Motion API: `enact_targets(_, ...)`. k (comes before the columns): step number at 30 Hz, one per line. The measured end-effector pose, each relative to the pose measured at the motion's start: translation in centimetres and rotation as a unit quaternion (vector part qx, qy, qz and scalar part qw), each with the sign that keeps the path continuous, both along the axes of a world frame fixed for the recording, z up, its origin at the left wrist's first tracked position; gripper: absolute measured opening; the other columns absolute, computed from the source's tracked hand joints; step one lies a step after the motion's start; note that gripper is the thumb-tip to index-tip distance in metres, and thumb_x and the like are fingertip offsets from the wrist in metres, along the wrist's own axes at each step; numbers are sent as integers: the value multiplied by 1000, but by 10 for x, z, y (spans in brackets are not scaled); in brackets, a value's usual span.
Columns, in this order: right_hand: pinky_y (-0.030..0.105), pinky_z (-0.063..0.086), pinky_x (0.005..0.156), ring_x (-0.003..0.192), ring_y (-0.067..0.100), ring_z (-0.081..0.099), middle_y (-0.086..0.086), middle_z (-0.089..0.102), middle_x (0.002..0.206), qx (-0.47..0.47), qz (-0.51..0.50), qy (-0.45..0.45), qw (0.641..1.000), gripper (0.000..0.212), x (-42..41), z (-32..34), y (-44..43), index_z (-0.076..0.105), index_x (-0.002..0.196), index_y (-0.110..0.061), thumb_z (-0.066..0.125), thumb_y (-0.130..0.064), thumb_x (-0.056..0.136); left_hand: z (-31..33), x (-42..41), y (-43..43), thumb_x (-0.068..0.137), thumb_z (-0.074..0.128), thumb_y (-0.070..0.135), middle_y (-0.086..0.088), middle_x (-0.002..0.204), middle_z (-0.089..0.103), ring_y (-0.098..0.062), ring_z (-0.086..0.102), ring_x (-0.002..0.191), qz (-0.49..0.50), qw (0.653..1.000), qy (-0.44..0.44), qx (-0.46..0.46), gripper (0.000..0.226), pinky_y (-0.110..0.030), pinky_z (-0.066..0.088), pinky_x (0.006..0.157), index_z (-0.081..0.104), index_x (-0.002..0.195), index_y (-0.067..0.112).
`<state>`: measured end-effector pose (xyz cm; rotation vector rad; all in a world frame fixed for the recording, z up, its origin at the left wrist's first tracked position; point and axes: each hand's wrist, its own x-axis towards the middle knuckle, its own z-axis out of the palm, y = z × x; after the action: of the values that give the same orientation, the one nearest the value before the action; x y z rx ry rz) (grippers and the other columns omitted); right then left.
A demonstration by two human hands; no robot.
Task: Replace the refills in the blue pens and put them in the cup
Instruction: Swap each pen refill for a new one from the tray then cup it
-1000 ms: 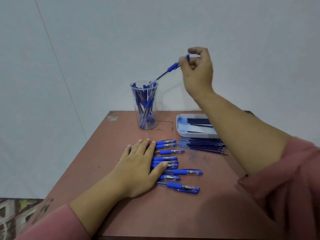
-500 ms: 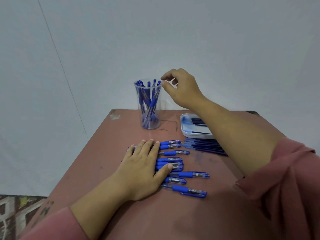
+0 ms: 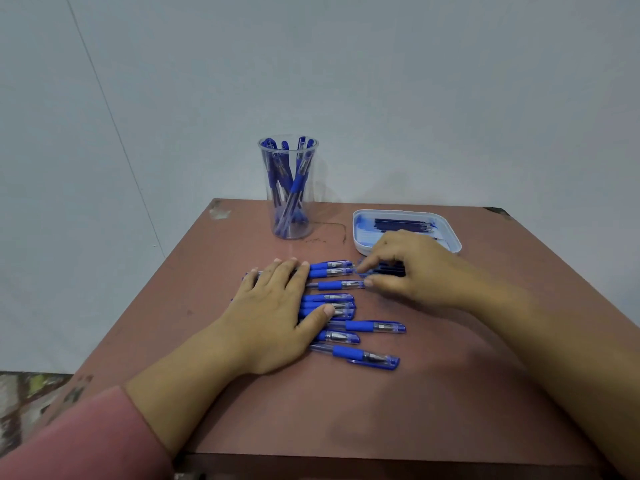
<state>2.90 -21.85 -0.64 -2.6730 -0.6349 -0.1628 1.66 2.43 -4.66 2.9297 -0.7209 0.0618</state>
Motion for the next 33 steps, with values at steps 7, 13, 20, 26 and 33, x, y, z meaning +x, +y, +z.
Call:
enact_targets(7, 26, 38, 86, 95, 7, 42, -17, 47, 92, -57, 22, -39, 997, 26, 6, -16, 13, 69, 112, -31, 63, -40, 88, 1, -1, 0, 69, -10, 76, 4, 163, 4, -15, 0, 149, 3, 1000, 6, -4, 102, -37, 0, 121, 0, 156, 24)
enact_targets(13, 26, 40, 82, 89, 10, 45, -8, 57, 93, -44, 11, -99, 994, 17, 1, -15, 12, 70, 102, -21, 61, -29, 91, 10, -3, 0, 69, -4, 80, 10, 162, -5, -10, -17, 147, 4, 998, 14, -55, 100, -43, -12, 119, -1, 155, 29)
enact_targets(20, 11, 40, 68, 81, 1, 57, -18, 63, 85, 104, -17, -121, 987, 9, -9, 1, -3, 67, 98, -29, 59, -27, 93, 48, 16, -16, 91, 51, 57, 16, 139, 52, -2, 44, 130, -122, 974, -95, -167, 58, -22, 34, 109, 44, 142, 32)
enact_targets(26, 7, 43, 72, 86, -5, 61, -36, 62, 88, 187, 1, -143, 972, 28, -16, 3, -2, 56, 92, -52, 65, -25, 90, 38, 28, -28, 85, 60, 51, 21, 95, 67, 3, 64, 94, -142, 946, -67, -285, 37, -21, 53, 80, 61, 118, 35)
enact_targets(33, 8, 44, 72, 81, -2, 63, -31, 64, 90, 214, 28, -128, 968, 13, -14, -1, 5, 57, 88, -52, 63, -45, 78, 26, 32, -25, 83, 67, 46, 20, 84, 68, 5, 61, 78, -140, 924, -106, -341, 21, -15, 49, 69, 68, 102, 36)
